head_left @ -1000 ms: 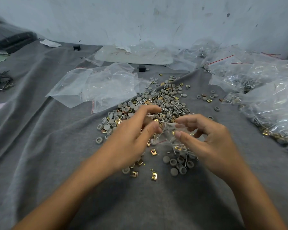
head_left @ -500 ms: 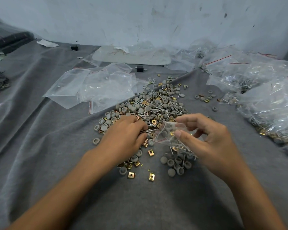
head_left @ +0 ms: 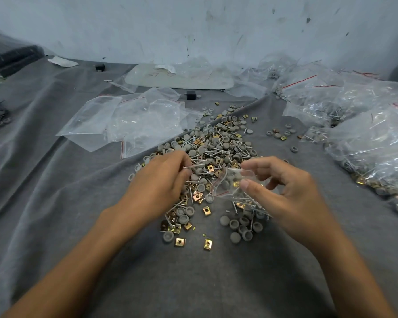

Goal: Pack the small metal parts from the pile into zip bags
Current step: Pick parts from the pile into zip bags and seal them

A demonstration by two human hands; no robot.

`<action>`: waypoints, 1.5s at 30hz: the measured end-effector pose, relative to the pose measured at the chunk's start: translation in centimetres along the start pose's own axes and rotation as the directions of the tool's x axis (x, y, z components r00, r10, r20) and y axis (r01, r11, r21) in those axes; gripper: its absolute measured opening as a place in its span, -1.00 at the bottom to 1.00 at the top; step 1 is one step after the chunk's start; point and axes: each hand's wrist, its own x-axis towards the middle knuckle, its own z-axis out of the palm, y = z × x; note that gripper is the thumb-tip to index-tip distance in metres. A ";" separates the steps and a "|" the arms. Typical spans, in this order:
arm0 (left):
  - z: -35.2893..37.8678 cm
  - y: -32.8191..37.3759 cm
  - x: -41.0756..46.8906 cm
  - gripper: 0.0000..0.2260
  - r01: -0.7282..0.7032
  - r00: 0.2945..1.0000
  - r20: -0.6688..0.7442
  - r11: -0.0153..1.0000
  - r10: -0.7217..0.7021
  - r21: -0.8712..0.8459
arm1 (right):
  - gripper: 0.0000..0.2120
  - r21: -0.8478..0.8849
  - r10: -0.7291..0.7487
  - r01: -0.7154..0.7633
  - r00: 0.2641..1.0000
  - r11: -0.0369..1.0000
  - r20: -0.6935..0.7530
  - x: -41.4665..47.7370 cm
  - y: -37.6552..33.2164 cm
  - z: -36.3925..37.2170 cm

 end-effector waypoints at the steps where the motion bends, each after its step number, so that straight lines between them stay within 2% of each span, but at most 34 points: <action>1: -0.4 0.0 0.0 -0.92 0.017 1.000 -0.010 0.998 -0.017 -0.056 | -0.78 -0.003 -0.002 0.002 1.000 1.000 0.000 0.0 0.0 0.0; 4: -1.3 0.1 -0.2 -0.94 0.044 0.999 0.012 0.971 -0.042 -0.235 | -0.78 -0.008 -0.004 0.004 1.000 1.000 0.005 0.0 0.1 0.1; 9: -1.2 1.1 -1.1 -0.98 0.023 0.994 0.105 0.888 0.029 -0.459 | -0.79 -0.011 -0.013 0.013 1.000 1.000 0.008 0.1 0.0 0.3; 14: -0.5 1.7 -1.3 -0.95 -0.064 0.993 0.054 0.886 0.100 -0.459 | -0.79 -0.010 -0.016 0.016 1.000 1.000 0.006 0.0 -0.1 0.3; 22: 0.5 2.9 -1.1 -0.97 -0.042 0.995 0.057 0.873 0.080 -0.486 | -0.78 -0.023 -0.024 0.024 1.000 0.999 0.000 0.1 -0.1 0.5; 26: 0.3 3.6 -1.1 -0.93 0.073 0.992 0.122 0.692 0.022 -0.718 | -0.78 -0.020 -0.027 0.026 1.000 0.999 -0.003 0.2 0.2 0.5; 28: -0.1 3.4 -0.9 -0.90 0.127 0.989 0.145 0.638 -0.025 -0.759 | -0.78 -0.024 -0.029 0.029 1.000 0.999 -0.007 0.2 0.4 0.4; 29: -0.4 3.2 -0.9 -0.90 0.125 0.991 0.120 0.645 -0.051 -0.754 | -0.78 -0.022 -0.028 0.028 1.000 0.999 -0.009 0.2 0.5 0.3; 30: -0.6 2.8 -0.8 -0.92 0.100 0.995 0.063 0.695 -0.078 -0.712 | -0.78 -0.017 -0.025 0.025 1.000 1.000 -0.012 0.2 0.6 0.3; 33: -1.3 1.1 -0.7 -0.94 0.085 0.983 -0.121 0.923 -0.139 -0.375 | -0.78 -0.003 -0.018 0.018 1.000 1.000 -0.016 0.3 0.6 0.2; 36: -1.8 0.2 -0.7 -0.94 0.172 0.968 -0.167 0.981 -0.185 -0.086 | -0.78 -0.001 -0.014 0.014 1.000 1.000 -0.013 0.3 0.6 0.2; 39: -1.5 0.8 -0.7 -0.96 0.110 0.986 -0.122 0.994 -0.111 -0.018 | -0.78 -0.001 -0.014 0.014 1.000 1.000 -0.013 0.2 0.6 0.2; 42: -0.5 1.7 -1.0 -0.90 0.050 0.997 0.063 0.998 -0.053 0.047 | -0.77 -0.003 -0.017 0.017 1.000 1.000 -0.014 0.3 0.6 0.2; 45: 0.6 1.6 -1.2 -0.83 0.044 0.982 0.173 0.984 -0.074 0.171 | -0.78 -0.002 -0.014 0.014 1.000 1.000 -0.016 0.3 0.7 0.2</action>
